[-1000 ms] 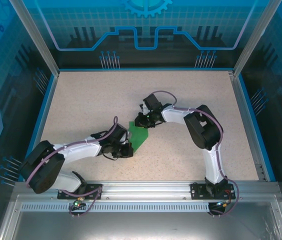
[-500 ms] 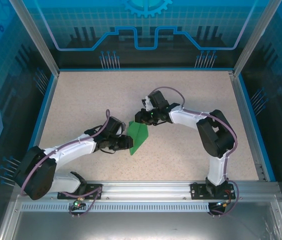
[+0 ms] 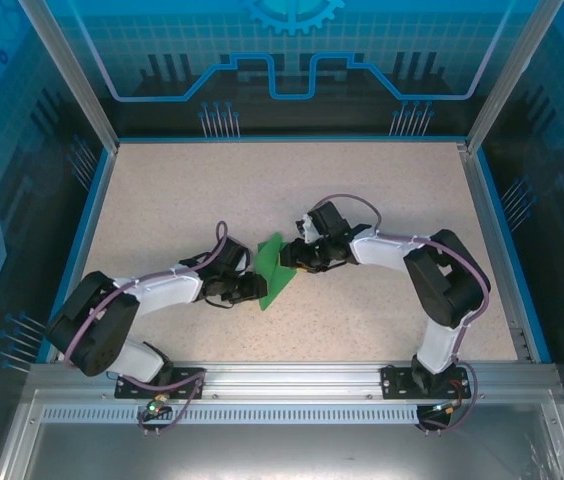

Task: Fold a paper plane with a square sheet of paper (pick it up from the middle)
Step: Pick up the paper from the center of the table.

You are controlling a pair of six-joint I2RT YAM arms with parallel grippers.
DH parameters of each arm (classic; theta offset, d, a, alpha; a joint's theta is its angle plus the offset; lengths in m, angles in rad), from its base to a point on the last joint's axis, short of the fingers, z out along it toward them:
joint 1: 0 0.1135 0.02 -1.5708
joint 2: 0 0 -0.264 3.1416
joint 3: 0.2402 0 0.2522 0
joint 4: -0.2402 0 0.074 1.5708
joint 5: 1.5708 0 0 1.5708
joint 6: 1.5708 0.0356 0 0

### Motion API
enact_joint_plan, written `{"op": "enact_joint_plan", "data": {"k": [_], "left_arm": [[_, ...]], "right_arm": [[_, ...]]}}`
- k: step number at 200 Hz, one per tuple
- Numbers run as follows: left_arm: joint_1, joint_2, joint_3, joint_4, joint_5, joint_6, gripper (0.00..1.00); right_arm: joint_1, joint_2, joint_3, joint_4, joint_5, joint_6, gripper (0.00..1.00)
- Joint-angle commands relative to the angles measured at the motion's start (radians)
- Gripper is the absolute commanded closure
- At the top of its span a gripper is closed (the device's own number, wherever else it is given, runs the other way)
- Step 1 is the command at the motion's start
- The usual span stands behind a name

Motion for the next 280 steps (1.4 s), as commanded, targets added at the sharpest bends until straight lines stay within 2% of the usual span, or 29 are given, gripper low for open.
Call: {"op": "enact_joint_plan", "data": {"k": [1,73,134,178,240,280], "left_arm": [[0.009,0.018,-0.004,0.040,0.027,-0.005,0.63],[0.009,0.035,0.011,0.048,0.034,0.001,0.88],[0.015,0.038,0.013,0.048,0.040,0.009,0.95],[0.027,0.029,-0.001,0.036,0.031,0.023,1.00],[0.043,-0.015,-0.048,0.086,0.050,-0.004,1.00],[0.045,-0.022,-0.059,0.107,0.066,-0.009,1.00]], "right_arm": [[-0.013,-0.028,-0.033,0.037,-0.041,0.022,0.55],[-0.008,-0.040,-0.112,0.109,-0.081,0.062,0.48],[0.002,0.032,-0.067,0.217,-0.116,0.108,0.46],[0.015,0.113,0.019,0.191,-0.099,0.106,0.46],[0.037,0.197,0.108,0.120,-0.083,0.118,0.46],[0.051,0.218,0.116,0.178,-0.109,0.144,0.46]]}}
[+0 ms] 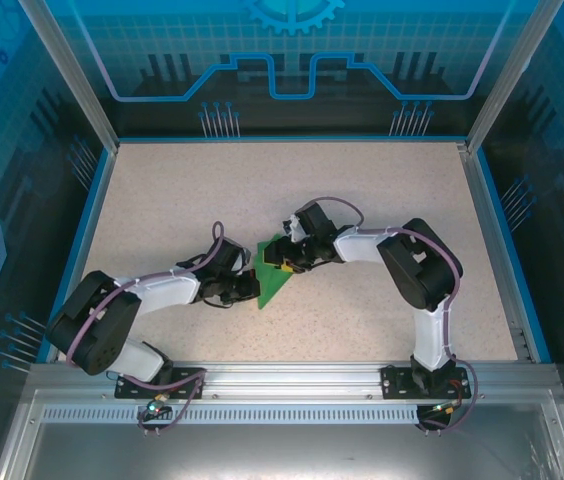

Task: Fold a paper plane with a square sheet of paper (pick it up from the middle)
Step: Pick up the paper from the center of the table.

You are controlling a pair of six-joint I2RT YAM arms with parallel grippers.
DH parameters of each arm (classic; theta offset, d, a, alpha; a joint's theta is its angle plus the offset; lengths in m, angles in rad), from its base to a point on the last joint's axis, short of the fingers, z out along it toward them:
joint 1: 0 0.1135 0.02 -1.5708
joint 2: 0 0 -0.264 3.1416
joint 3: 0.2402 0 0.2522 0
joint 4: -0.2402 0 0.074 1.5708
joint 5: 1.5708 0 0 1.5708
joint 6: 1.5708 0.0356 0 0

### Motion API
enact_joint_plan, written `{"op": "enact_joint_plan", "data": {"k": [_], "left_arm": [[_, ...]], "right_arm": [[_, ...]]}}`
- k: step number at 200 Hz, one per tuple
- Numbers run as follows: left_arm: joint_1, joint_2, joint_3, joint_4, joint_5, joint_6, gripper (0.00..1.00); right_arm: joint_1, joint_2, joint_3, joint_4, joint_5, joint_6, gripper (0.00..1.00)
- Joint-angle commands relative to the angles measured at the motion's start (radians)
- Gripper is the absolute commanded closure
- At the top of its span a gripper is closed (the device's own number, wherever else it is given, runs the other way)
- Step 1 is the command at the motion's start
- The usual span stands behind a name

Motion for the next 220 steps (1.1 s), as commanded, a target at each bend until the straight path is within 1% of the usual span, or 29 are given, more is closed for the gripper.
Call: {"op": "enact_joint_plan", "data": {"k": [1,25,55,78,97,106,115,137,152,166,179,208,220], "left_arm": [[0.011,-0.019,-0.016,0.027,0.027,-0.008,1.00],[0.016,-0.019,-0.021,0.027,0.028,-0.005,1.00],[0.026,-0.030,-0.033,0.029,0.028,-0.005,1.00],[0.032,-0.038,-0.040,0.034,0.031,-0.009,1.00],[0.037,-0.042,-0.041,0.031,0.033,-0.010,1.00],[0.038,-0.046,-0.042,0.031,0.034,-0.011,1.00],[0.039,-0.051,-0.041,0.031,0.036,-0.012,0.97],[0.046,-0.063,-0.040,0.020,0.039,-0.005,0.94],[0.048,-0.074,-0.039,0.010,0.040,-0.001,0.90],[0.051,-0.087,-0.037,-0.003,0.040,0.004,0.87],[0.052,-0.103,-0.034,-0.020,0.040,0.006,0.82],[0.060,-0.161,-0.016,-0.079,0.033,0.008,0.65],[0.066,-0.191,-0.010,-0.103,0.028,0.000,0.54]], "right_arm": [[0.020,0.030,0.023,0.016,-0.028,0.026,0.46],[0.024,0.039,0.014,0.073,-0.055,0.044,0.47],[0.026,0.036,0.001,0.078,-0.053,0.043,0.49],[0.027,0.034,-0.030,0.169,-0.075,0.076,0.50],[0.036,0.033,-0.030,0.189,-0.076,0.075,0.52],[0.041,0.036,-0.025,0.181,-0.075,0.072,0.53],[0.044,0.041,-0.021,0.169,-0.073,0.067,0.56],[0.052,0.048,-0.014,0.129,-0.049,0.044,0.65],[0.060,0.043,-0.005,0.086,-0.020,0.011,0.73],[0.067,0.044,-0.001,0.075,-0.006,-0.003,0.78],[0.068,0.045,0.003,0.070,0.001,-0.009,0.82],[0.065,0.012,0.000,0.068,0.008,-0.017,0.88],[0.062,-0.010,0.001,0.069,0.004,-0.020,0.89]]}}
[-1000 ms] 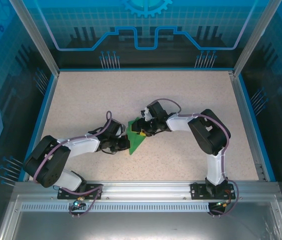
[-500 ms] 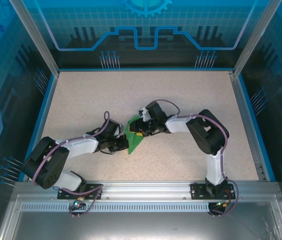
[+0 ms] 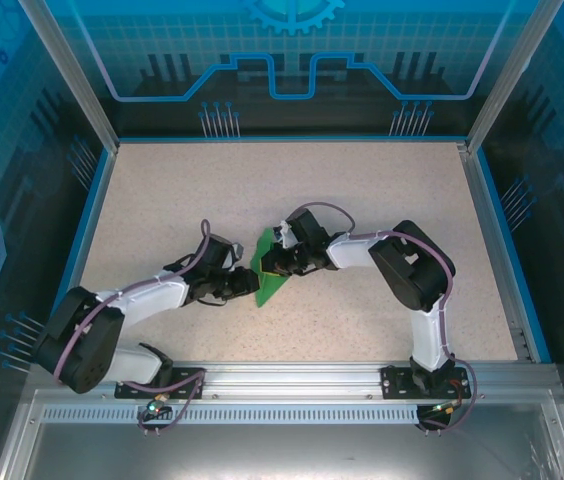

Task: Fold a paper plane with a square sheet of paper (pick it up from the middle)
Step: Pick up the paper from the center of the table, then turn over the paper at the center of the table.

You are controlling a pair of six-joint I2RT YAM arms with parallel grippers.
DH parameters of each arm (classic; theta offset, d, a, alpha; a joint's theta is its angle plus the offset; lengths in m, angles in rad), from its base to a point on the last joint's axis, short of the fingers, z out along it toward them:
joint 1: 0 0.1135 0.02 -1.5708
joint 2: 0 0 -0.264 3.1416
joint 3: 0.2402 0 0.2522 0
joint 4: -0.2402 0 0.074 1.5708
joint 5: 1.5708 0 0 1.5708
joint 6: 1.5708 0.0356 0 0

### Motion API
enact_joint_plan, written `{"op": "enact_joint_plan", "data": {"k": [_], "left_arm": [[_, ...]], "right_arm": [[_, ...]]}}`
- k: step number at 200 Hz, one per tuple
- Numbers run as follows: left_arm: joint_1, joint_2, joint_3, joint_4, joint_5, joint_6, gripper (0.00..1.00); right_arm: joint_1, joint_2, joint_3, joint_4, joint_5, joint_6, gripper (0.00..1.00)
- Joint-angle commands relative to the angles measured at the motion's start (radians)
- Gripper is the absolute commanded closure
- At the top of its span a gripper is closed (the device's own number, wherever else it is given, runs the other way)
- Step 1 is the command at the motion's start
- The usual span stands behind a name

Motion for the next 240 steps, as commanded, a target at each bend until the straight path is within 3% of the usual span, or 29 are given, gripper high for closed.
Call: {"op": "enact_joint_plan", "data": {"k": [1,32,85,120,155,198,240], "left_arm": [[0.015,-0.066,0.016,-0.074,0.007,-0.004,0.54],[0.027,-0.135,0.032,-0.105,0.003,-0.051,0.36],[0.057,-0.312,0.014,-0.028,0.009,-0.207,0.28],[0.060,-0.400,-0.028,0.082,0.031,-0.360,0.27],[0.059,-0.470,-0.029,0.004,0.013,-0.429,0.24],[0.058,-0.474,-0.138,0.226,0.045,-0.603,0.22],[0.057,-0.467,-0.153,0.379,0.044,-0.681,0.24]], "right_arm": [[0.005,-0.038,0.019,-0.024,0.009,-0.026,0.89],[-0.010,-0.098,0.004,0.025,-0.033,0.003,0.93],[-0.046,-0.200,-0.022,0.110,-0.092,0.079,0.94],[-0.066,-0.249,-0.044,0.236,-0.112,0.161,0.95],[-0.081,-0.290,-0.053,0.274,-0.112,0.192,0.95],[-0.089,-0.302,-0.080,0.381,-0.128,0.272,0.94],[-0.089,-0.304,-0.088,0.422,-0.136,0.306,0.94]]}}
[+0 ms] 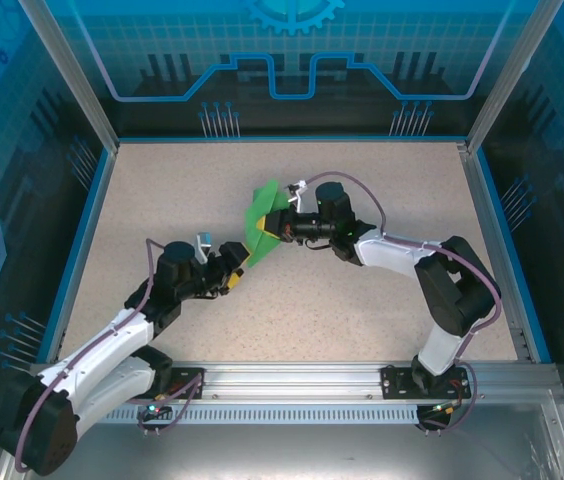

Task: Fold a paper plane with a square sheet of paper (pick it up from the middle)
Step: Turn over the paper at the center of the table.

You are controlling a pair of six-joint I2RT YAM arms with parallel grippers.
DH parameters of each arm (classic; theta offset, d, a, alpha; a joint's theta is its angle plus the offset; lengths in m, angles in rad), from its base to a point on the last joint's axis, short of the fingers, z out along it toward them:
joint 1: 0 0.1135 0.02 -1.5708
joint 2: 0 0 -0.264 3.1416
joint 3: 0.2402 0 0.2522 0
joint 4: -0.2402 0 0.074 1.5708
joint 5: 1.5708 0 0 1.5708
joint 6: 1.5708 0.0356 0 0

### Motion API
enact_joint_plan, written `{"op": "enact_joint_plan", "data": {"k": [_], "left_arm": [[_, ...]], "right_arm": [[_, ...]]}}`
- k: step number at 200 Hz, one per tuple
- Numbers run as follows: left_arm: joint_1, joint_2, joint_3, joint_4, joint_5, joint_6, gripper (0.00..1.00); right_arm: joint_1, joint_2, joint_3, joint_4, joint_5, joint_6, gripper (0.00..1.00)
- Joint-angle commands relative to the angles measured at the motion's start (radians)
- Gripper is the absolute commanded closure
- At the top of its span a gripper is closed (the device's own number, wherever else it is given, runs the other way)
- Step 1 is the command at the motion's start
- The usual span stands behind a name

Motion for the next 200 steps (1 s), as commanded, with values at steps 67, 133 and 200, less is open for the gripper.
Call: {"op": "enact_joint_plan", "data": {"k": [67,133,200], "left_arm": [[0.005,-0.021,-0.023,0.165,0.014,-0.185,0.19],[-0.042,0.053,-0.009,0.275,-0.009,-0.251,0.18],[-0.045,0.124,0.020,0.388,-0.027,-0.262,0.33]], "right_arm": [[-0.017,-0.039,-0.026,0.080,-0.026,0.038,0.94],[-0.012,-0.058,-0.006,0.049,-0.024,0.026,0.94],[-0.010,-0.073,-0.013,0.045,-0.028,0.026,0.94]]}}
